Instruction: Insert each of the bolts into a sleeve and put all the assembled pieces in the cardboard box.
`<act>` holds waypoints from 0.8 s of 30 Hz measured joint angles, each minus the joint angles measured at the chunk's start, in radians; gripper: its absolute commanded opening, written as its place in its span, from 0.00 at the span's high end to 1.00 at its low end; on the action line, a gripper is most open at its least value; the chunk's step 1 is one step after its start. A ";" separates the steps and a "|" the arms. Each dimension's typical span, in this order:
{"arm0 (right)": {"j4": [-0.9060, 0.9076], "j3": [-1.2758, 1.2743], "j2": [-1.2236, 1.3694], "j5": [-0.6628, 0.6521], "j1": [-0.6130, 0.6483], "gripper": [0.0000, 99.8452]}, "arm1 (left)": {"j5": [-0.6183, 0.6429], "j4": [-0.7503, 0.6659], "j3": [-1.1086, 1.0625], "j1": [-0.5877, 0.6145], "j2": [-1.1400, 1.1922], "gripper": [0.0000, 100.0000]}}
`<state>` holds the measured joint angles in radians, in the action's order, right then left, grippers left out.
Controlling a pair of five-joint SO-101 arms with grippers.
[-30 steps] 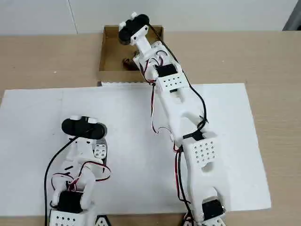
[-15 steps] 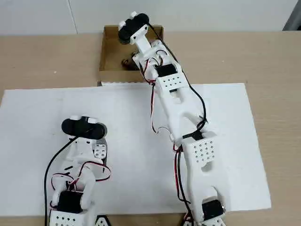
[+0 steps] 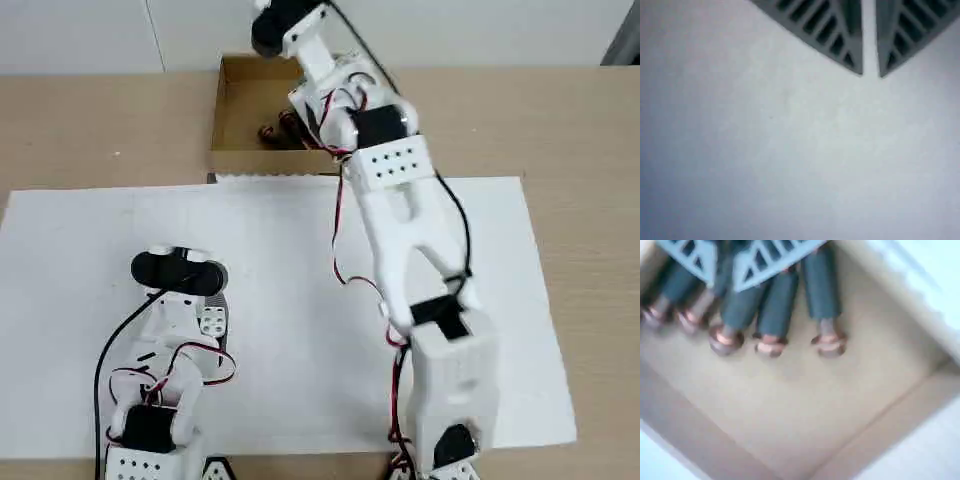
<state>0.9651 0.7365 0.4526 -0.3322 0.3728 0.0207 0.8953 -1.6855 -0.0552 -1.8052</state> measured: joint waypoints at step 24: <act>0.698 -0.296 -0.878 0.311 -0.143 1.00 | 0.000 0.000 0.000 0.000 0.000 0.99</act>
<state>1.6632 0.4404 -0.4250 -0.0207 0.2302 0.0207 0.8953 -1.6855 -0.0552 -1.8052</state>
